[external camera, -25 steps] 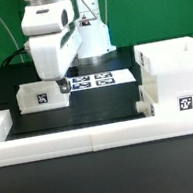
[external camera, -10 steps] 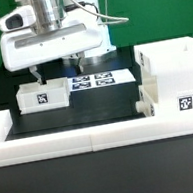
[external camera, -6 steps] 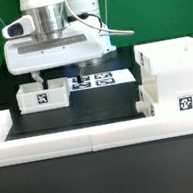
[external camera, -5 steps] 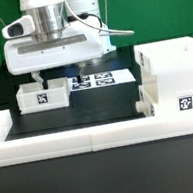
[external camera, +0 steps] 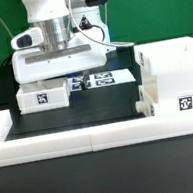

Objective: Assemble drawer

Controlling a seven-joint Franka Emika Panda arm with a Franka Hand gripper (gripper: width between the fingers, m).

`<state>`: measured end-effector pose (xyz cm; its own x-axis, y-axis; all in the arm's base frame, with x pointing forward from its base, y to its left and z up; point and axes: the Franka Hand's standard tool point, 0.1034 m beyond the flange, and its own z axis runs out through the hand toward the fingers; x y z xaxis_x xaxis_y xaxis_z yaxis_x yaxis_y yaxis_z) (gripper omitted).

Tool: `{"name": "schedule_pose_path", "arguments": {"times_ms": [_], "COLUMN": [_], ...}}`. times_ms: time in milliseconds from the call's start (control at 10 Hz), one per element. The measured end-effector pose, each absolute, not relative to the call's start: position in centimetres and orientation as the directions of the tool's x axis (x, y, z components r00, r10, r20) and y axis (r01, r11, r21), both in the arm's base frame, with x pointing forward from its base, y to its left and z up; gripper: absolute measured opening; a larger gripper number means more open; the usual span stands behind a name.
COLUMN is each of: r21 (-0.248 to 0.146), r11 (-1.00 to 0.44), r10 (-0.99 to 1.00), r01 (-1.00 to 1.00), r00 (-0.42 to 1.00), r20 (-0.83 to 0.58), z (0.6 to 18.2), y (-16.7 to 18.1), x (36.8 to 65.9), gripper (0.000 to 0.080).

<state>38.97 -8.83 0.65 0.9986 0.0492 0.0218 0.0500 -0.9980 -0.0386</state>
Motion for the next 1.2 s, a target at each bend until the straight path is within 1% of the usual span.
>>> {"name": "schedule_pose_path", "arguments": {"times_ms": [300, 400, 500, 600, 700, 800, 1200], "r21": [-0.038, -0.038, -0.038, -0.038, -0.038, -0.038, -0.038], "r11": [-0.998, -0.998, -0.998, -0.998, -0.998, -0.998, -0.998], "r10": [0.056, 0.056, 0.056, 0.056, 0.056, 0.057, 0.057], "r01": [0.057, 0.057, 0.057, 0.057, 0.057, 0.057, 0.058], "r00": [0.998, 0.998, 0.998, 0.998, 0.998, 0.998, 0.998], "r20": [0.024, 0.024, 0.024, 0.024, 0.024, 0.025, 0.025], "z": [0.63, 0.63, 0.63, 0.63, 0.63, 0.65, 0.65], "y": [-9.03, -9.02, -9.02, -9.02, -9.02, -9.03, -9.03], "x": [39.16, 39.16, 39.16, 39.16, 39.16, 39.19, 39.19], "gripper": [0.0637, 0.0468, 0.0266, 0.0131, 0.0131, 0.0041, 0.0041]}}
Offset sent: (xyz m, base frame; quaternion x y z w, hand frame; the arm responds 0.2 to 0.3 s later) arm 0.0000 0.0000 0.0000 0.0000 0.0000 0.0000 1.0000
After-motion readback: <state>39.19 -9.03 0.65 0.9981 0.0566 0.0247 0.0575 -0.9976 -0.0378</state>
